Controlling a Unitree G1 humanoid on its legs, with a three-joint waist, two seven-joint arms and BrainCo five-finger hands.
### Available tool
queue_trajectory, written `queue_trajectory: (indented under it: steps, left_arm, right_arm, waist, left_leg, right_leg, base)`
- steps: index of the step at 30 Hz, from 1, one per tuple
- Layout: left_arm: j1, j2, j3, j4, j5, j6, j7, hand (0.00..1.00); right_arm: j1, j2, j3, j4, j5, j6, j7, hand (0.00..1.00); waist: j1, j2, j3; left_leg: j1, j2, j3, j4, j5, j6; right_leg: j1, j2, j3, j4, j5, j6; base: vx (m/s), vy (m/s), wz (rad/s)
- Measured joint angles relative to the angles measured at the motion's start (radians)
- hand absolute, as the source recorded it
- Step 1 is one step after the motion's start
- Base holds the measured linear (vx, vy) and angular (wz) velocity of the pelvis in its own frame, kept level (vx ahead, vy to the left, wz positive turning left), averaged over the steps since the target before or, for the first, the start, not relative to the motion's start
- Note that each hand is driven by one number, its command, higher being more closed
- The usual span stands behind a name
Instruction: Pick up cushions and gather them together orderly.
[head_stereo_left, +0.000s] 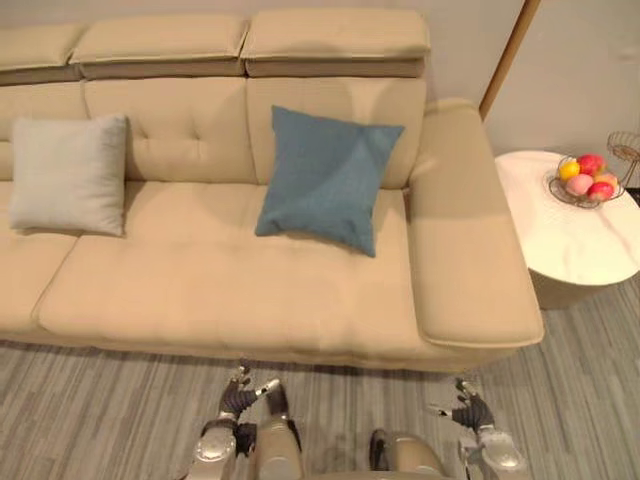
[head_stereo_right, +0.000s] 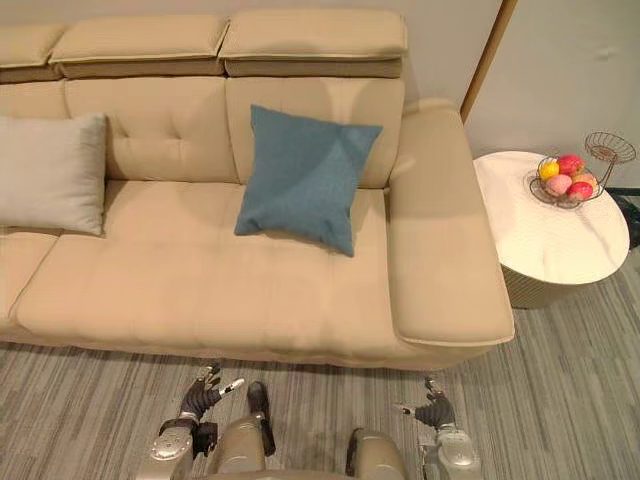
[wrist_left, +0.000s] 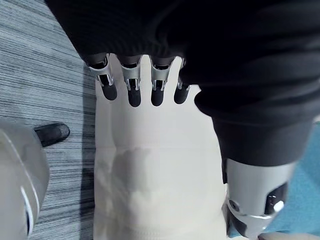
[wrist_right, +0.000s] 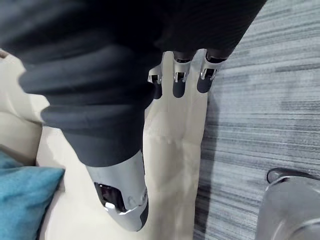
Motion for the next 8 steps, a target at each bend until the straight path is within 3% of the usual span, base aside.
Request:
queue_trajectory:
  steps: [2,5,6,8]
  left_arm:
    - [0.004,0.004,0.007,-0.028,0.0,-0.002,0.0,0.0]
    - [-0.001,0.006,0.01,-0.023,0.0,-0.001,-0.001,0.0]
    - [0.004,0.009,0.012,-0.022,0.0,-0.001,-0.001,0.0]
    - [0.002,0.025,0.012,-0.016,0.0,-0.001,-0.001,0.0]
  right_arm:
    - [0.001,-0.005,-0.011,0.001,0.0,0.0,0.001,0.0]
    - [0.0,0.004,-0.021,0.012,0.0,0.001,0.002,0.0]
    - [-0.001,0.007,-0.027,0.027,-0.001,0.002,0.003,0.0]
    - [0.004,0.017,-0.031,0.039,-0.001,0.003,0.004,0.0]
  waist:
    - [0.001,0.0,-0.004]
    - [-0.005,0.003,-0.005]
    - [-0.022,0.014,-0.015]
    - [-0.026,-0.011,-0.028]
  left_leg:
    - [0.019,-0.018,0.004,0.133,-0.115,0.037]
    - [0.089,-0.033,0.004,0.14,-0.207,0.033]
    - [0.146,-0.059,0.004,-0.002,-0.221,0.015]
    - [0.15,-0.094,0.01,-0.061,-0.189,0.025]
  right_leg:
    - [-0.028,-0.012,0.001,-0.04,0.055,0.005]
    - [-0.03,-0.019,-0.001,-0.096,0.112,0.04]
    - [-0.023,-0.023,-0.009,-0.131,0.137,0.061]
    - [-0.016,-0.045,-0.011,-0.184,0.176,0.088]
  base:
    - [-0.16,0.048,0.05]
    - [-0.13,0.116,0.07]
    - [-0.16,0.197,0.22]
    - [-0.1,0.139,0.16]
